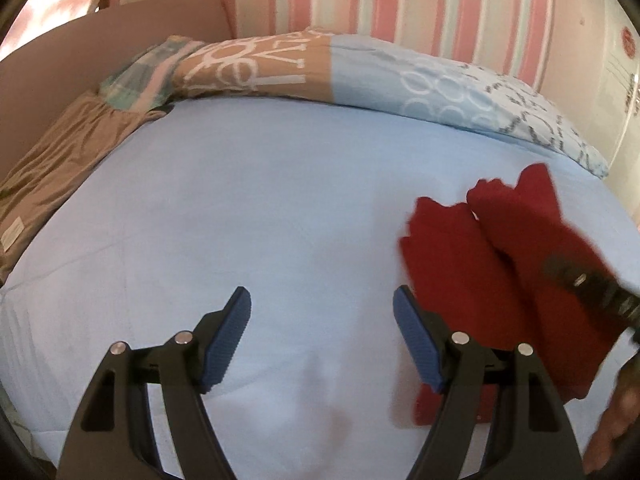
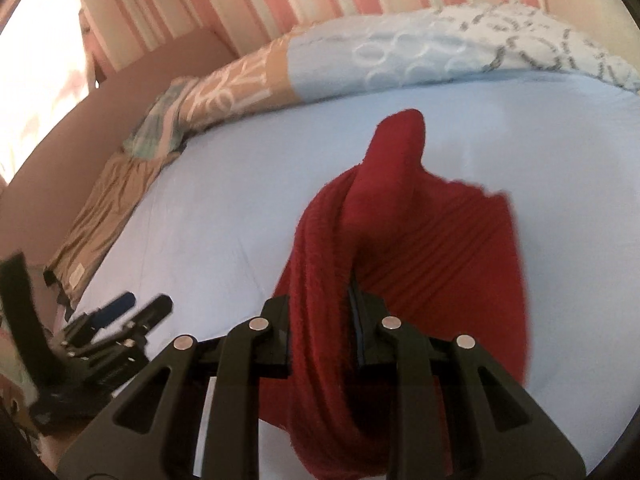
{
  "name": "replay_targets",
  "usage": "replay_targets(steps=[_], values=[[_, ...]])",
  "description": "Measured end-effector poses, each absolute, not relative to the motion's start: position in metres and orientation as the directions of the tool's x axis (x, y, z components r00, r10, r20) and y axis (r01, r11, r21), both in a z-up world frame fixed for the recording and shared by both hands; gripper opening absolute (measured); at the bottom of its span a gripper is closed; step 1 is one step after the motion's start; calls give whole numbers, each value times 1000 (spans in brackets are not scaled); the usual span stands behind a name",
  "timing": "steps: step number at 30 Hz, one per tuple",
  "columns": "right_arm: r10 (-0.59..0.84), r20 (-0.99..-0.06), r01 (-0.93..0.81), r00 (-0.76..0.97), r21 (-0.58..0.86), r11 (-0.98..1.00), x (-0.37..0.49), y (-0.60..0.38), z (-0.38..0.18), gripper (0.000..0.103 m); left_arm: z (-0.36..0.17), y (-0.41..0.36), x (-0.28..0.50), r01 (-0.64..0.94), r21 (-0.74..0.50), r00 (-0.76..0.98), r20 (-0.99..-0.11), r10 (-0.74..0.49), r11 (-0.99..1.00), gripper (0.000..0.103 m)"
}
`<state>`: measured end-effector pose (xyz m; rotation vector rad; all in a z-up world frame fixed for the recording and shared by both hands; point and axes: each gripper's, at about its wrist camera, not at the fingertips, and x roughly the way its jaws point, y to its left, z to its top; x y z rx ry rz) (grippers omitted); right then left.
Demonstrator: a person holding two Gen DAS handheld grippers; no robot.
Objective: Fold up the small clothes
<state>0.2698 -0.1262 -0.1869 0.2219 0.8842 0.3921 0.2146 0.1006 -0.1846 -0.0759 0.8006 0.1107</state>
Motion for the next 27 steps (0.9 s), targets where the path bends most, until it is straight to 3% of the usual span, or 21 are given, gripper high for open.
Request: replay_targets(steps=[6, 8, 10, 14, 18, 27], values=[[329, -749, -261, 576, 214, 941, 266, -79, -217, 24, -191, 124, 209, -159, -27, 676, -731, 89, 987, 74], [321, -754, -270, 573, 196, 943, 265, -72, -222, 35, -192, 126, 207, -163, -29, 675, -732, 90, 986, 74], [371, -737, -292, 565, 242, 925, 261, -70, -220, 57, -191, 129, 207, -169, -28, 674, -733, 95, 985, 74], [480, -658, -331, 581, 347, 877, 247, -86, -197, 57, -186, 130, 207, -169, -33, 679, -729, 92, 985, 74], [455, -585, -292, 671, 356, 888, 231, -130, -166, 61, -180, 121, 207, -149, -48, 690, -720, 69, 988, 74], [354, -616, -156, 704, 352, 923, 224, -217, -171, 63, -176, 41, 213, 49, -103, 684, -721, -108, 994, 74]])
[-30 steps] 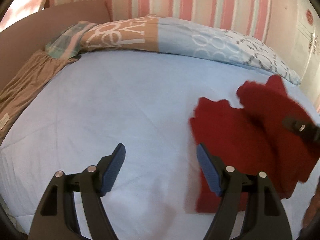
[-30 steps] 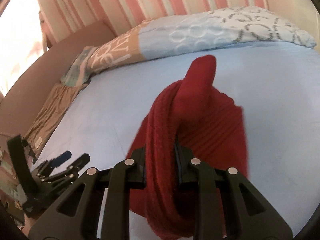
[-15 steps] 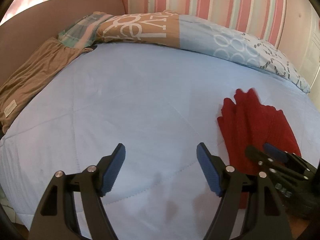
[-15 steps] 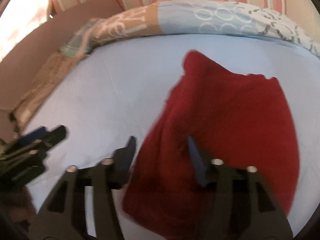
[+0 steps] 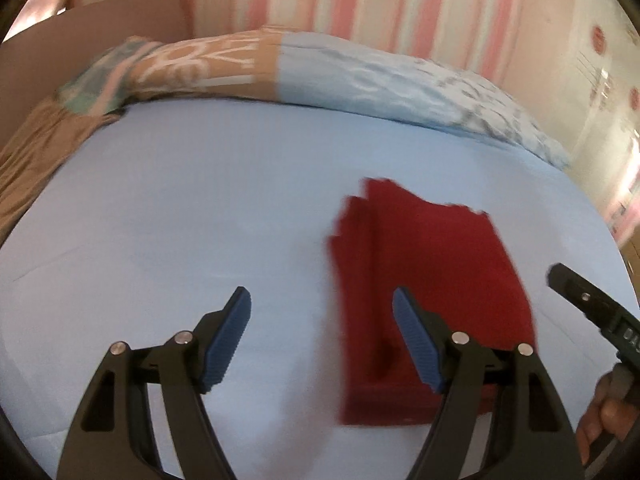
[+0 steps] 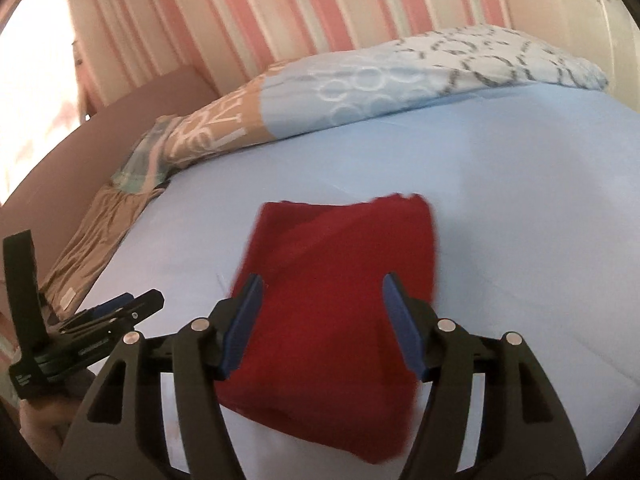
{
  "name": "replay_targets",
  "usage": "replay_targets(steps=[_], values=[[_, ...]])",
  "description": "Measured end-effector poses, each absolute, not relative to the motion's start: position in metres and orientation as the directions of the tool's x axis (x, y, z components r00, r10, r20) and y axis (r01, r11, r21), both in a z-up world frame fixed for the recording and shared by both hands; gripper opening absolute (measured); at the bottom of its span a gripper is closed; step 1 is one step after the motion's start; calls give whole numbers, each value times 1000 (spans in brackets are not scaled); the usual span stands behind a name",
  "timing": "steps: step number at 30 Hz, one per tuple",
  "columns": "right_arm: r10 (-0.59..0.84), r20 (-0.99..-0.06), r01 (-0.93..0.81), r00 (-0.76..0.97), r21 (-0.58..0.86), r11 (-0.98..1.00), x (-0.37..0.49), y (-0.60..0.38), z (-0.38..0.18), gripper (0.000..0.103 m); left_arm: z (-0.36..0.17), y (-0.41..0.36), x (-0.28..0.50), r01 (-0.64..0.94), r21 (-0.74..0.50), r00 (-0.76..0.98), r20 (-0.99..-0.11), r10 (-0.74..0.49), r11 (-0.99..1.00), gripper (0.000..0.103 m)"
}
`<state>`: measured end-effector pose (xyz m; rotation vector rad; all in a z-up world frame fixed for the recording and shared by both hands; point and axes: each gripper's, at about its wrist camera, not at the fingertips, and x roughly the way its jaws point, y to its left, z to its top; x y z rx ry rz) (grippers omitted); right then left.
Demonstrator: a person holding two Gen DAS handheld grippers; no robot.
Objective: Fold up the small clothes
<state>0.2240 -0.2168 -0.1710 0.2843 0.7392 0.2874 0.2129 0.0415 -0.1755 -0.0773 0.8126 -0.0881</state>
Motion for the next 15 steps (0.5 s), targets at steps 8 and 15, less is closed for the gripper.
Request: replay_targets(steps=[8, 15], values=[[357, -630, -147, 690, 361, 921, 215, -240, -179, 63, -212, -8, 226, 142, -122, 574, -798, -182, 982, 49], [365, -654, -170, 663, 344, 924, 212, -230, -188, 64, -223, 3, 218, 85, -174, 581, -791, -191, 981, 20]])
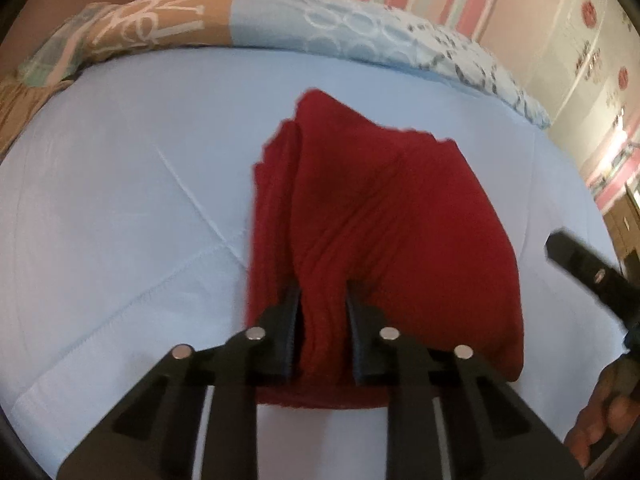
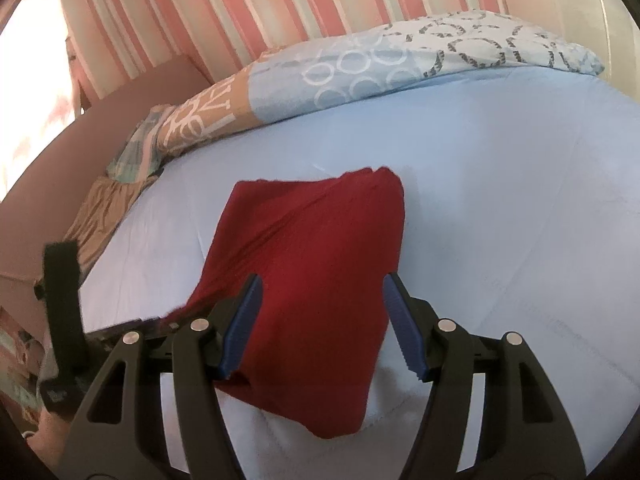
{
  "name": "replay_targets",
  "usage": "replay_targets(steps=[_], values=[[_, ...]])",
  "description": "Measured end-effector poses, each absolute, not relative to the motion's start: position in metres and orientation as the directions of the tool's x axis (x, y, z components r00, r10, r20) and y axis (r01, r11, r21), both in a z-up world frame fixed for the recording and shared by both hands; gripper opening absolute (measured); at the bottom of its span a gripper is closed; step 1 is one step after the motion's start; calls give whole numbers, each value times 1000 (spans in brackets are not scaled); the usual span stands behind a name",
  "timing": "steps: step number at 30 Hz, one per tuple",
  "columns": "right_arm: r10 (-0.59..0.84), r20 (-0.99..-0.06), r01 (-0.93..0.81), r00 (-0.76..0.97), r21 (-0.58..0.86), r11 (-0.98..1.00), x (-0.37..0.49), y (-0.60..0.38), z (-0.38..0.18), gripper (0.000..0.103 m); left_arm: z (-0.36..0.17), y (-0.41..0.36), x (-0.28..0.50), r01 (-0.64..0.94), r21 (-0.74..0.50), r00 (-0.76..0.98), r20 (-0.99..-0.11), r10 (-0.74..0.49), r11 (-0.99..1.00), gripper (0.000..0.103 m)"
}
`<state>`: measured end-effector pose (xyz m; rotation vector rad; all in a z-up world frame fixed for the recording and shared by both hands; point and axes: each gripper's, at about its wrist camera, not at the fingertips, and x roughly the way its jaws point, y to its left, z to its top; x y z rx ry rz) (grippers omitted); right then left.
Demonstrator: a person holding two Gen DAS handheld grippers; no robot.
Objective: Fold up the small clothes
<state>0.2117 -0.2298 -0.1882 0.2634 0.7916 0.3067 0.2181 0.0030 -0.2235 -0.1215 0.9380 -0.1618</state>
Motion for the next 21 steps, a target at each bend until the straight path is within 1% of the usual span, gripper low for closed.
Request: replay_targets(steps=[2, 4, 6, 7, 8, 10, 11, 14, 15, 16, 17, 18, 20, 21], values=[[355, -660, -177, 662, 322, 930, 209, -225, -191, 64, -218, 8, 209, 63, -148, 608, -779, -156, 987, 20], [350, -672, -185, 653, 306, 934, 207, -220, -197, 64, -226, 14, 207, 34, -138, 593, -794, -131, 990, 21], [320, -707, -179, 631, 269, 946, 208, -213, -211, 64, -246, 23, 213, -10, -172, 548, -825, -139, 985, 27], [311, -725, -176, 615, 258, 950, 209, -210, -219, 64, -250, 26, 213, -20, -189, 550, -822, -147, 982, 30], [302, -738, -175, 603, 247, 953, 209, -208, -226, 65, -251, 28, 212, -22, -191, 563, -813, -146, 981, 32], [266, -767, -172, 584, 204, 964, 210, -204, -241, 70, -251, 24, 210, 4, -143, 580, -806, -119, 990, 33], [251, -779, -168, 574, 188, 968, 210, -204, -248, 70, -250, 21, 209, 15, -122, 585, -803, -108, 992, 33], [266, -771, -159, 579, 213, 964, 207, -211, -249, 72, -241, 20, 202, 32, -121, 594, -796, -116, 992, 36], [271, -759, -159, 591, 220, 962, 205, -214, -245, 72, -232, 22, 197, 11, -118, 610, -786, -101, 993, 49], [274, -749, -161, 604, 223, 962, 202, -216, -240, 72, -223, 26, 191, -9, -114, 639, -765, -82, 993, 67], [277, -734, -165, 620, 223, 961, 200, -219, -235, 72, -212, 29, 186, -22, -114, 673, -737, -70, 993, 73], [276, -723, -167, 633, 221, 961, 199, -221, -230, 73, -203, 32, 183, -29, -109, 699, -713, -57, 994, 76], [259, -699, -155, 666, 210, 965, 200, -227, -220, 78, -187, 31, 186, -14, -76, 734, -678, -41, 997, 77], [248, -693, -141, 677, 209, 968, 202, -231, -217, 79, -184, 27, 193, 2, -38, 740, -672, -27, 999, 77]])
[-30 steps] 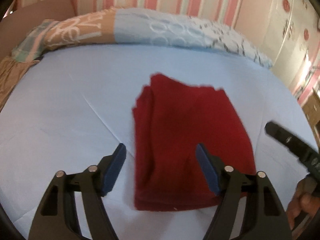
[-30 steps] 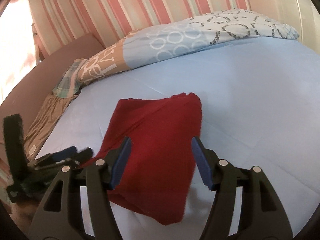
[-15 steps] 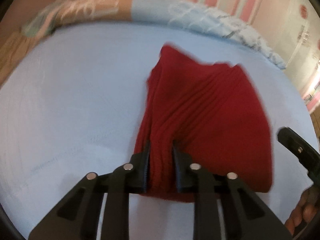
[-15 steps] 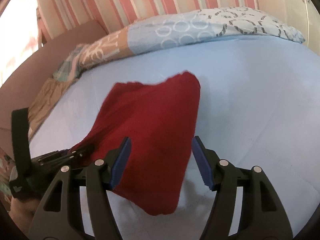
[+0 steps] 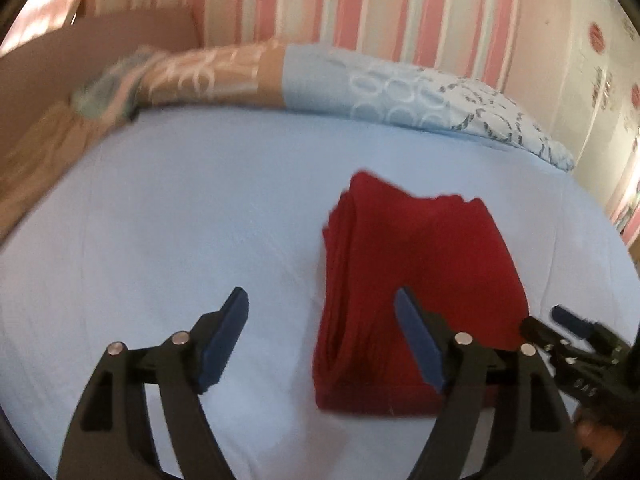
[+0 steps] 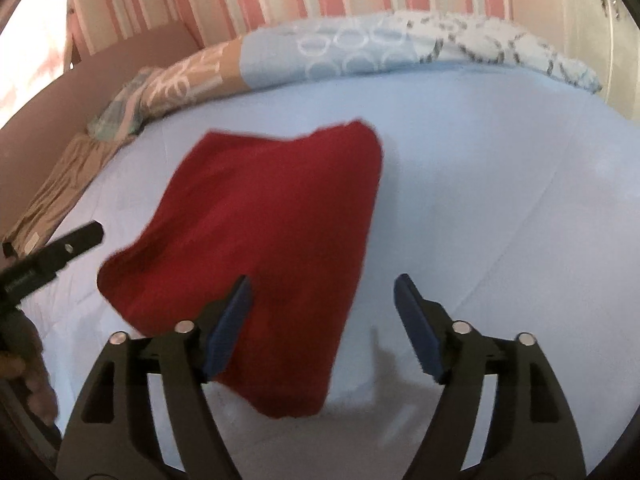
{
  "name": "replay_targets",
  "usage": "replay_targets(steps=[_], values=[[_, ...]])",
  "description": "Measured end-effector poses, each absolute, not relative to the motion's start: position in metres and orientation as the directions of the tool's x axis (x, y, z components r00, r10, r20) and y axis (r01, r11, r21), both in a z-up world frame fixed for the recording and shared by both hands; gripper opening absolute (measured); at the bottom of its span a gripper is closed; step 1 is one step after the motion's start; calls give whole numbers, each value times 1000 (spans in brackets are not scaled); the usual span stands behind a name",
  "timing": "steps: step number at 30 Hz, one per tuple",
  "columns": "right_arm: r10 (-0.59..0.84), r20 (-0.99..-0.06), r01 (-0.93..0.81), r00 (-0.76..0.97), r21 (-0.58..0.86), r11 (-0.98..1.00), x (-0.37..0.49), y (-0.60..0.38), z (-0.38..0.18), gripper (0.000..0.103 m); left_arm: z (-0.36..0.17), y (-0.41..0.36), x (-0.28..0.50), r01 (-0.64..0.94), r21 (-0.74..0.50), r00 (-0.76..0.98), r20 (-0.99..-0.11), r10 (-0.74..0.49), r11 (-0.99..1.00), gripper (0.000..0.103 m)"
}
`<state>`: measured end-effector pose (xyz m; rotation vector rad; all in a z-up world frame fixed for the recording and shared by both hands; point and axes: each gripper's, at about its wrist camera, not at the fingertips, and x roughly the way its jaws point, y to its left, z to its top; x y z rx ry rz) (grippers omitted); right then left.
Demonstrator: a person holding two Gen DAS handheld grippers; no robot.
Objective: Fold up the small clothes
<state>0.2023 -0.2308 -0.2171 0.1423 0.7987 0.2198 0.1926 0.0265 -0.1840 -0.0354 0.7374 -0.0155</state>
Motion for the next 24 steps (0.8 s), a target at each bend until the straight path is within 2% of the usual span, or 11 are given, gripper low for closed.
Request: replay_targets(steps=[3, 6, 9, 11, 13, 16, 21, 24], values=[[240, -694, -116, 678, 222, 968, 211, -235, -214, 79, -193, 15, 212, 16, 29, 723, -691, 8, 999, 77], [245, -708, -112, 662, 230, 967, 224, -233, -217, 80, -225, 9, 235, 16, 78, 641, -766, 49, 997, 77], [266, -715, -104, 647, 263, 959, 235, -237, -221, 80, -243, 22, 243, 2, -23, 602, -799, -20, 1000, 78], [269, -722, -114, 637, 257, 960, 242, -237, -222, 80, -237, 36, 243, 47, -216, 608, -768, -199, 975, 76], [269, -719, -131, 641, 243, 961, 247, -237, -221, 81, -226, 40, 241, 117, -328, 628, -707, -325, 938, 77], [267, -714, -129, 647, 243, 961, 254, -239, -219, 81, -222, 35, 252, 161, -336, 604, -711, -362, 928, 77], [270, -718, -133, 642, 243, 961, 264, -239, -221, 81, -239, 34, 281, 97, -347, 531, -775, -344, 933, 77], [277, -721, -141, 635, 245, 959, 268, -237, -225, 82, -251, 35, 286, 52, -348, 495, -805, -327, 936, 85]])
